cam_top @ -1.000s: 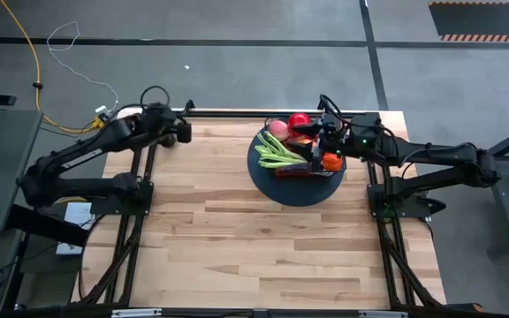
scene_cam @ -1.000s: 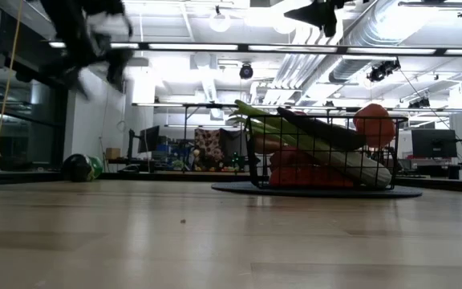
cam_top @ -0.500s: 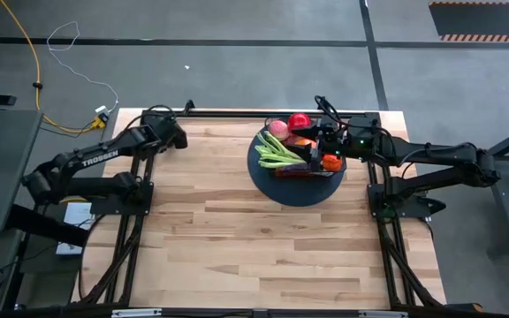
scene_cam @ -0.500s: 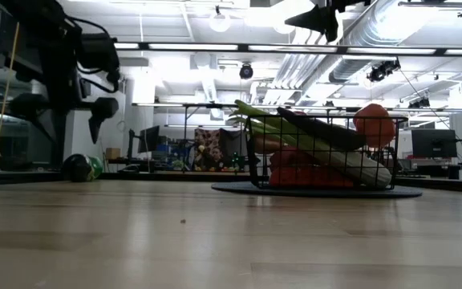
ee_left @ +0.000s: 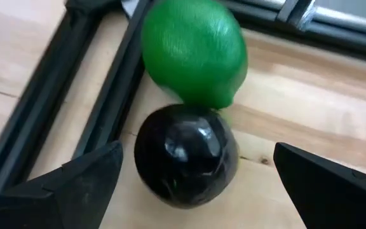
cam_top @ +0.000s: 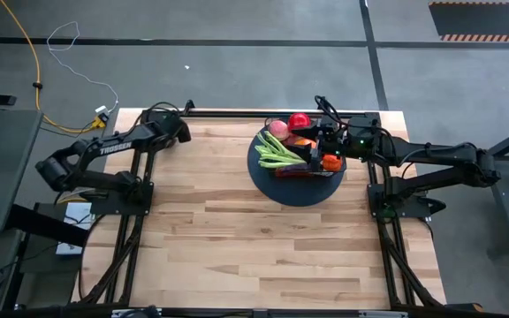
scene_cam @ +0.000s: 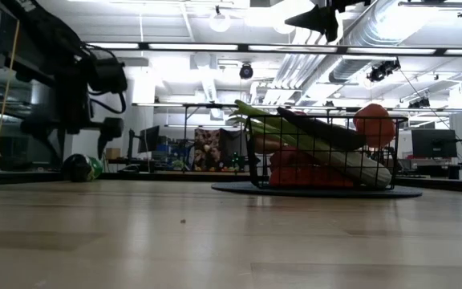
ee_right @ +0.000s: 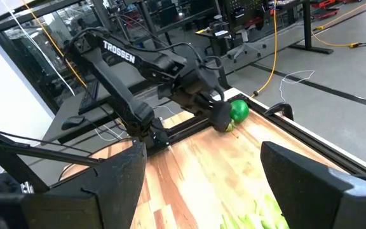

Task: Build produce basket
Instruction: Put the mangosteen into the black wire basket

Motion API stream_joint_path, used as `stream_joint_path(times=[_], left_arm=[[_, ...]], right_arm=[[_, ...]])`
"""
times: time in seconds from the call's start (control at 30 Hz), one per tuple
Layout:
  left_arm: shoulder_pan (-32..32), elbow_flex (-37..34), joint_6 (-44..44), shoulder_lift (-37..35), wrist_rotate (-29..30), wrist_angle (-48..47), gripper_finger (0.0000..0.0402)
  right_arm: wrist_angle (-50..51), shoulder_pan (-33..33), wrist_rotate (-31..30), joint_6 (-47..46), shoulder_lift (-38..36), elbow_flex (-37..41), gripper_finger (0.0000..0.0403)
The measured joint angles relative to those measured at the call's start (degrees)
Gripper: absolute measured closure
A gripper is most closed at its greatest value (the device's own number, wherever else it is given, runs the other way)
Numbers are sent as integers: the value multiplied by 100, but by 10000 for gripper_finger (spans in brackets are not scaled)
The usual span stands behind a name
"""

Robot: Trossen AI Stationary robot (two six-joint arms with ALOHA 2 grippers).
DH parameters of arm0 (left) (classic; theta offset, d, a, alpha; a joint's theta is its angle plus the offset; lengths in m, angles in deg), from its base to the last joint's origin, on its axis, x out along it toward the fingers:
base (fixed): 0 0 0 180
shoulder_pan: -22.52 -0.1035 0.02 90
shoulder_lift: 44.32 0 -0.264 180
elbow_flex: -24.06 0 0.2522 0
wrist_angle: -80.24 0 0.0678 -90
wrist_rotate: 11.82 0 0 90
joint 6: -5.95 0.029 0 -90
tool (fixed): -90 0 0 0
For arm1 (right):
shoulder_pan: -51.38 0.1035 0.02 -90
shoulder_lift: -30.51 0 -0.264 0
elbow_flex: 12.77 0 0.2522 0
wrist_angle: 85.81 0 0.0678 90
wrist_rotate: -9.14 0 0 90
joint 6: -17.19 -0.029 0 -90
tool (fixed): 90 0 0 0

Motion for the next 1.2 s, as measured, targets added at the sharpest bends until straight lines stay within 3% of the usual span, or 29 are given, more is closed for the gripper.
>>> stream_joint_path(times=[0.33,1.0,1.2], left_arm=[[-115,0,-14,469,-112,75,12],[-365,9,218,709,-565,451,128],[-334,7,376,518,-961,381,139]], right_arm=[[2,1,-209,-1,0,0,102],[28,1,-264,-4,0,-2,102],[27,1,-264,-6,0,-2,102]])
